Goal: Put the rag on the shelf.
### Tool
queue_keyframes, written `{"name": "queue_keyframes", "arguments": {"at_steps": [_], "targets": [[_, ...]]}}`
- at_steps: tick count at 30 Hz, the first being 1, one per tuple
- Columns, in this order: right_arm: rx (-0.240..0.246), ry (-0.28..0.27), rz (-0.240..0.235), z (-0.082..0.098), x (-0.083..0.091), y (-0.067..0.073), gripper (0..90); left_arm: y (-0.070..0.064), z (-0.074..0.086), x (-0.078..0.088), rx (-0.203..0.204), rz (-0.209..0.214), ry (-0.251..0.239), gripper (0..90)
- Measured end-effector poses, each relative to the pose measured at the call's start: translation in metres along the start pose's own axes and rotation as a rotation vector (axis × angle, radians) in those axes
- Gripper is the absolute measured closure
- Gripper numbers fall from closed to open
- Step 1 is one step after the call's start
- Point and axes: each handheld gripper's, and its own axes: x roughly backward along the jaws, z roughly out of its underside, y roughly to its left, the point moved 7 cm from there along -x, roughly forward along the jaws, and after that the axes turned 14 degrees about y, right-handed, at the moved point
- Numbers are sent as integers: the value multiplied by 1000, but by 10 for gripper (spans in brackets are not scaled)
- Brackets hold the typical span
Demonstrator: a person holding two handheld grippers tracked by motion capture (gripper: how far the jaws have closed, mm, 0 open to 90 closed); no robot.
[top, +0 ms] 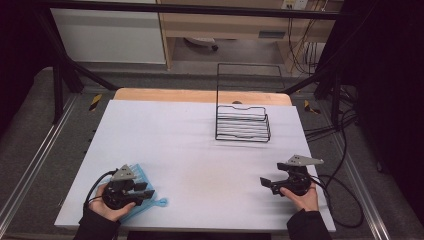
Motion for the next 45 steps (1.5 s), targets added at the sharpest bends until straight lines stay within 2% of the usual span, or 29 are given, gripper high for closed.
{"name": "queue_keyframes", "arguments": {"at_steps": [1,2,3,4,6,7,10,13,17,23,27,30,31,32,33,34,35,37,39,42,45], "targets": [[-2,0,-1,0,0,0,28,4,-3,3,11,-9,-19,464],[-2,0,-1,0,0,0,28,9,-7,7,25,-27,-41,464],[-2,2,-2,0,0,0,28,16,-11,11,37,-51,-58,424],[-2,2,-2,0,0,0,28,25,-14,14,50,-77,-62,424],[0,5,-2,0,-1,0,28,44,-18,16,90,-137,-59,360],[0,5,-2,0,-1,0,28,53,-19,16,109,-152,-54,356],[-5,6,-2,0,-1,0,28,73,-19,7,157,-147,-26,336],[-4,7,-1,0,-1,0,28,84,-13,-4,180,-140,30,343],[-1,8,-2,0,-2,0,29,86,-3,-12,180,-124,79,384],[-1,8,-1,0,-1,0,29,85,7,-11,178,-67,105,422],[2,13,0,1,-2,-1,29,82,7,-13,170,-81,115,430],[3,11,1,0,-2,-1,29,81,7,-13,155,-88,132,477],[1,11,1,0,-2,-1,29,80,6,-13,156,-85,132,545],[1,11,1,0,-2,-1,29,79,6,-13,155,-76,134,545],[4,11,0,0,-2,-1,29,78,7,-12,153,-65,138,654],[4,12,0,0,-2,-1,29,77,7,-12,152,-47,140,710],[4,12,0,0,-2,-1,29,76,7,-12,149,-35,140,710],[3,12,-1,0,-2,-1,29,76,7,-12,139,-28,142,774],[-4,9,-2,0,-1,0,29,75,7,-11,117,-26,142,787],[-3,9,-2,0,-1,-1,29,74,6,-10,89,-16,111,813],[-3,9,-2,0,-1,0,29,70,3,-8,67,15,74,821]]}}
